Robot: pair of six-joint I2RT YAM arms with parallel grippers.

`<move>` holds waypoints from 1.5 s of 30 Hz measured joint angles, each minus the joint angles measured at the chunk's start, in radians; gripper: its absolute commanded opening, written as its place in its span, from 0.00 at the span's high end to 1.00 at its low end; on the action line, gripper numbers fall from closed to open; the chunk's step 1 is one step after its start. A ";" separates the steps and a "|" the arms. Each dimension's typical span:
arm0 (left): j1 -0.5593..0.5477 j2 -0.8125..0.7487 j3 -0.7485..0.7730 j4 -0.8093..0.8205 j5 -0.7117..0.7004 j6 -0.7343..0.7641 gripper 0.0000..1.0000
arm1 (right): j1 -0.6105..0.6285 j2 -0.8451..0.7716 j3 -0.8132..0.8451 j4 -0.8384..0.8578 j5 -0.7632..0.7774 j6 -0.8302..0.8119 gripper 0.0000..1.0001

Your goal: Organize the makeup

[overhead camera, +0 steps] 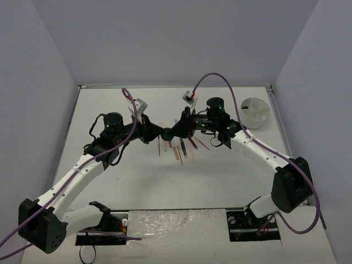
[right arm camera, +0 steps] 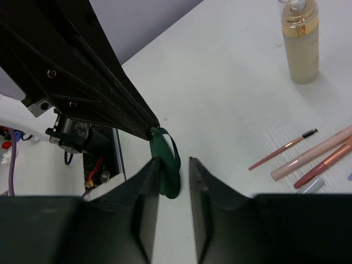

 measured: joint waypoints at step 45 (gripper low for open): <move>0.245 -0.100 0.144 -0.519 -0.996 0.137 0.03 | -0.457 0.544 0.599 -0.409 1.396 -0.074 1.00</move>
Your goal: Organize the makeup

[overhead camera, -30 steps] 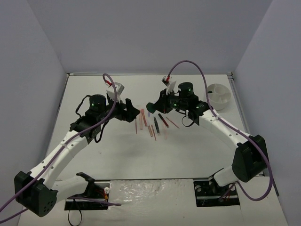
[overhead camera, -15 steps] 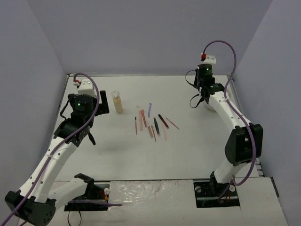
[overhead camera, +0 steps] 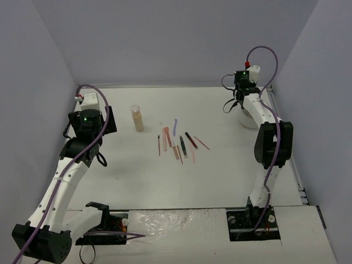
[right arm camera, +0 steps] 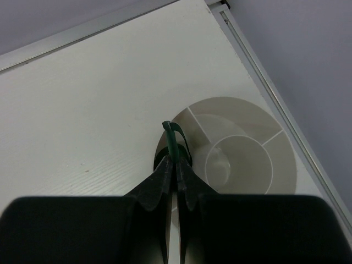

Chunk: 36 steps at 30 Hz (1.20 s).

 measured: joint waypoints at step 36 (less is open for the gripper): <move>0.000 0.000 0.000 0.000 0.123 0.001 0.03 | 0.136 -0.392 -0.245 0.007 -0.402 -0.060 0.41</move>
